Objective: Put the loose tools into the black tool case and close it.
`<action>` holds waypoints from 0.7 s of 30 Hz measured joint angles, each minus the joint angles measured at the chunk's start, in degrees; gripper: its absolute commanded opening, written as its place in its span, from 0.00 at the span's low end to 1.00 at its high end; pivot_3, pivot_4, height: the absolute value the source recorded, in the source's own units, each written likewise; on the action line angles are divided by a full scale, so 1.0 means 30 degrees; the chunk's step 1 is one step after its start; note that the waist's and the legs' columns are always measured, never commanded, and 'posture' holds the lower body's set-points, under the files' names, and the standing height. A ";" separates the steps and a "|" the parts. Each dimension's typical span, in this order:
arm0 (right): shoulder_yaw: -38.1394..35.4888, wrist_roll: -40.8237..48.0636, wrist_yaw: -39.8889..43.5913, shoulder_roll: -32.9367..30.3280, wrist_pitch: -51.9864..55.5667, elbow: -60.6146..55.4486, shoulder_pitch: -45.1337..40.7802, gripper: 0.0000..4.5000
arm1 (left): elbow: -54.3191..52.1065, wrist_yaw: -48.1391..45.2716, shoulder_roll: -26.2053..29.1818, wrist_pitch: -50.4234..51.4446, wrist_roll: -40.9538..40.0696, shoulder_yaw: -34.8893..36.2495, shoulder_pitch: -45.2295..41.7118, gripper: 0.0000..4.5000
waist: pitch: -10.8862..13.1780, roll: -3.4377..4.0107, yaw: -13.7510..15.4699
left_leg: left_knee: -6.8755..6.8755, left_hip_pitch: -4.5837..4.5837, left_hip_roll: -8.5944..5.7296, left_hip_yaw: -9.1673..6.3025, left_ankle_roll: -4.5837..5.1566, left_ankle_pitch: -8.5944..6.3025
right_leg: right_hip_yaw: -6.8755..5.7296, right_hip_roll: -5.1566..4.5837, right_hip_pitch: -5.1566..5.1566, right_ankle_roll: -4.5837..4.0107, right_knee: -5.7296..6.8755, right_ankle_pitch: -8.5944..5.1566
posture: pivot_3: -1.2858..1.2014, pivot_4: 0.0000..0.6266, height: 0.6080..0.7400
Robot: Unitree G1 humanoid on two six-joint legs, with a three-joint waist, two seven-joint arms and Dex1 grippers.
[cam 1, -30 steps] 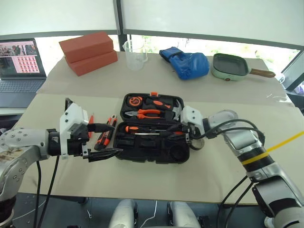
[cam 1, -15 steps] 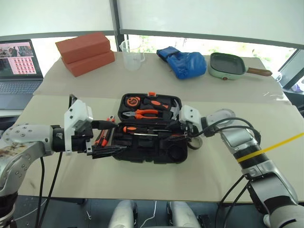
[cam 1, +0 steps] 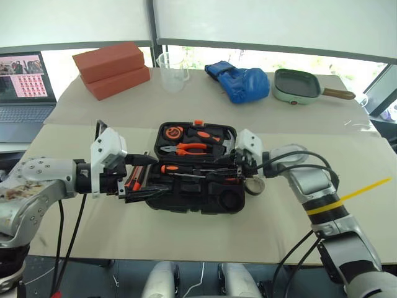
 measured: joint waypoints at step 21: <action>0.1425 -0.1610 -0.1677 0.1157 0.1562 -0.0919 0.0380 0.01 | 0.0433 0.0107 -0.0263 -0.0047 0.0425 -0.0646 -0.0453 1.00 | -0.0004 -0.0005 -0.0091 | -0.0006 0.0115 0.0015 0.0021 -0.0028 0.0016 | 0.0014 0.0020 0.0059 -0.0040 0.0057 0.0002 | 0.52 0.24 0.99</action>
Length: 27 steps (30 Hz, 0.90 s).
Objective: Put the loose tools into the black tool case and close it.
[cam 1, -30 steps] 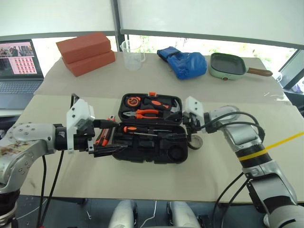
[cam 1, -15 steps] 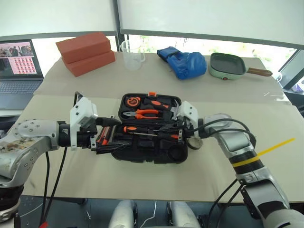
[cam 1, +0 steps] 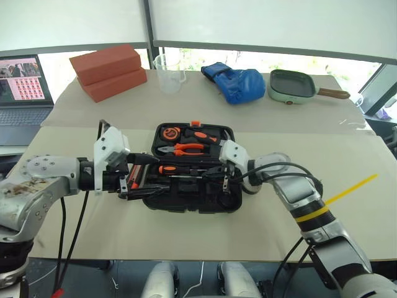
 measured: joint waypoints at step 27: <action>-0.6745 1.1017 0.5816 -0.6796 0.4986 -0.8678 0.0772 1.00 | -0.0108 0.6062 -0.1476 0.3073 0.2216 1.0513 1.0557 1.00 | 0.0041 -0.0075 0.0597 | -0.0094 0.0061 0.0025 -0.0049 -0.0030 -0.0014 | -0.0117 -0.0140 -0.0017 -0.0076 -0.0071 -0.0028 | 0.52 0.24 0.99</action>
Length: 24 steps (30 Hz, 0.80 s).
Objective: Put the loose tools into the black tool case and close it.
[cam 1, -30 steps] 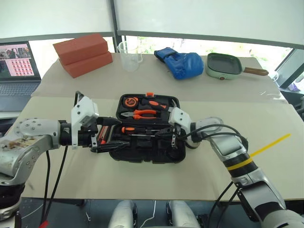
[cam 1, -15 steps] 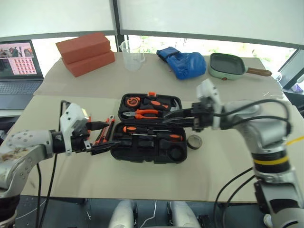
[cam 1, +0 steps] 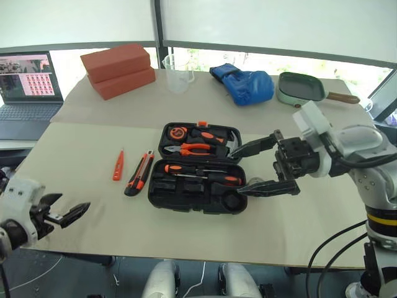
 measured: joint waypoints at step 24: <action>-0.0979 0.1536 -0.5931 0.1282 -0.0497 -0.5262 0.5411 1.00 | 1.8124 0.0436 0.0294 0.8523 0.3969 -1.8731 -2.3286 1.00 | 0.0037 -0.0066 -0.0224 | -0.0024 -0.0133 -0.0044 -0.0002 -0.0057 0.0045 | 0.0030 0.0136 -0.0054 0.0016 0.0025 -0.0003 | 0.52 0.24 0.99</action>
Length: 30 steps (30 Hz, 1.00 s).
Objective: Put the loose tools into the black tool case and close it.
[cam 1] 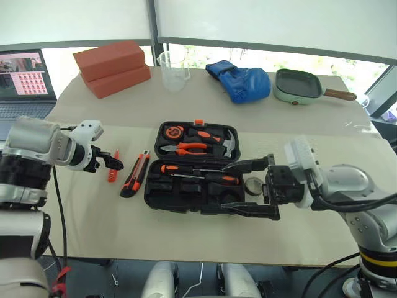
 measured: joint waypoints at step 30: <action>-0.1562 0.1846 -0.1602 -0.2018 0.0049 -0.1297 0.2039 1.00 | -0.2261 -1.2769 0.0731 -1.9823 0.4379 0.0086 0.0739 0.09 | 0.0019 -0.0038 0.0223 | 0.0158 -0.0148 0.0021 -0.0052 0.0066 -0.0032 | -0.0054 -0.0049 -0.0006 0.0048 -0.0030 0.0010 | 0.52 0.24 0.99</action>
